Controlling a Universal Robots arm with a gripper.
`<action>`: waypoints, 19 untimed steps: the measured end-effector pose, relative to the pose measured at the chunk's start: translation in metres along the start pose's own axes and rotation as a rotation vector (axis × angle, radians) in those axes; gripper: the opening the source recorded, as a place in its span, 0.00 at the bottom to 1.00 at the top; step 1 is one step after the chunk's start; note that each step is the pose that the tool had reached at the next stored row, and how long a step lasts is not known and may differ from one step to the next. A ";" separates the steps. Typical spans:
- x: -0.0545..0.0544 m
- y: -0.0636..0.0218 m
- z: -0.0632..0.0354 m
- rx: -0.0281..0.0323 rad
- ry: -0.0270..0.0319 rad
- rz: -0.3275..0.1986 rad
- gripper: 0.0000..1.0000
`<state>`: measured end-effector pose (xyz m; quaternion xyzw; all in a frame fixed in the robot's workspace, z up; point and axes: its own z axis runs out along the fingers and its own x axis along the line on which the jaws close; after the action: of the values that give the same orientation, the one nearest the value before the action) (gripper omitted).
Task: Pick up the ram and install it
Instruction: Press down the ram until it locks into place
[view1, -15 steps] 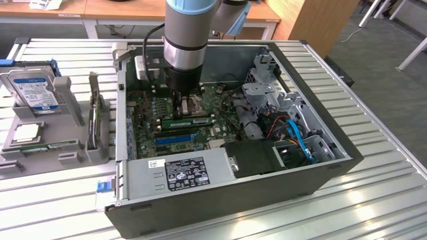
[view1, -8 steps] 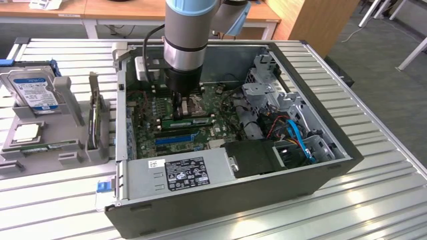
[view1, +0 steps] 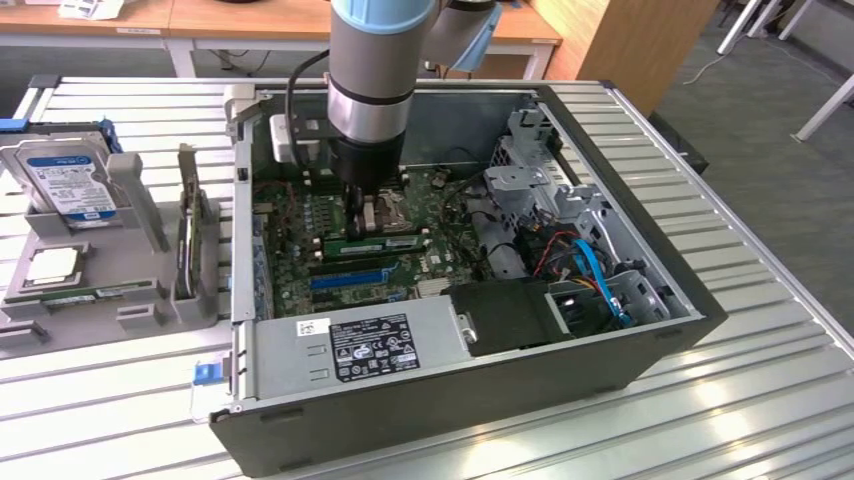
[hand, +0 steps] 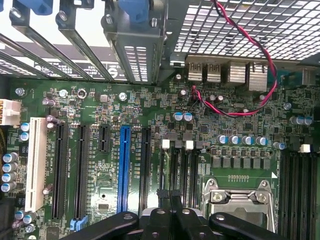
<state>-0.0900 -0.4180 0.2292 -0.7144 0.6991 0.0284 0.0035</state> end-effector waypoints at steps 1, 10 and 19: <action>0.000 0.0000 0.0000 -0.0001 0.0001 0.000 0.10; 0.000 0.0000 0.0011 0.0000 -0.0001 0.000 0.10; 0.000 -0.0001 0.0023 0.0000 -0.0001 0.000 0.10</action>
<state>-0.0900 -0.4181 0.2269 -0.7144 0.6991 0.0284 0.0035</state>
